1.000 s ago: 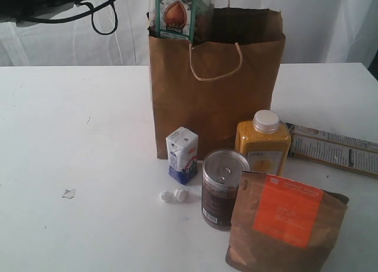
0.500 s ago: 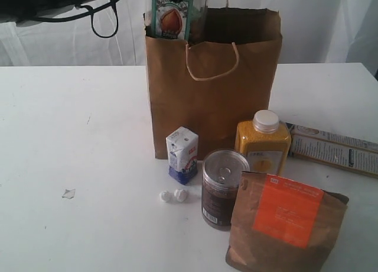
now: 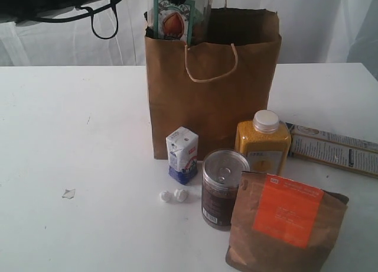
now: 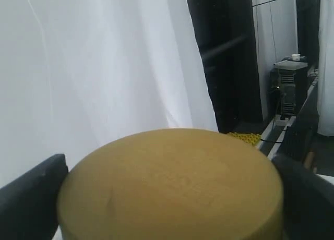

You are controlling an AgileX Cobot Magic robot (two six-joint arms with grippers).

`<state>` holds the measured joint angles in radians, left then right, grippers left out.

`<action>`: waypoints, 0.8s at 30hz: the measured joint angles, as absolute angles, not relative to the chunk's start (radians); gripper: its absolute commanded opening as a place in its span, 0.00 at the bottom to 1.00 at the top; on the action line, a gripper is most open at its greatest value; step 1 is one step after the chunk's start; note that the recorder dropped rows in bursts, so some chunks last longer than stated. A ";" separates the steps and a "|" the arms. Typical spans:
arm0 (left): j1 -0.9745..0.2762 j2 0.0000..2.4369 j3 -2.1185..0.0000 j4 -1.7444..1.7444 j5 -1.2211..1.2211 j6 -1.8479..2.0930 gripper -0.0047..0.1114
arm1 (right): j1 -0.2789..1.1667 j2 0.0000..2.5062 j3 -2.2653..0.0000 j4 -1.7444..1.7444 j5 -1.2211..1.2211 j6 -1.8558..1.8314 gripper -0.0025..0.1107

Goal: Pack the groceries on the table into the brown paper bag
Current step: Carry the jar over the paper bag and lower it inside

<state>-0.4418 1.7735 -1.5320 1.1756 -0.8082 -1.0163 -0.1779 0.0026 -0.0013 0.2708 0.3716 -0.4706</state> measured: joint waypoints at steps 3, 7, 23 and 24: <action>-0.442 1.773 -1.532 1.176 -0.808 -1.016 0.73 | -0.178 0.003 -0.001 0.271 0.372 -0.471 0.02; -0.442 1.773 -1.532 1.178 -0.829 -1.016 0.73 | -0.178 0.003 -0.001 0.271 0.372 -0.471 0.02; -0.442 1.773 -1.532 1.291 -0.968 -1.018 0.95 | -0.178 0.003 -0.001 0.271 0.372 -0.471 0.02; -0.442 1.773 -1.532 1.299 -0.968 -1.018 0.95 | -0.178 0.003 -0.001 0.271 0.372 -0.471 0.02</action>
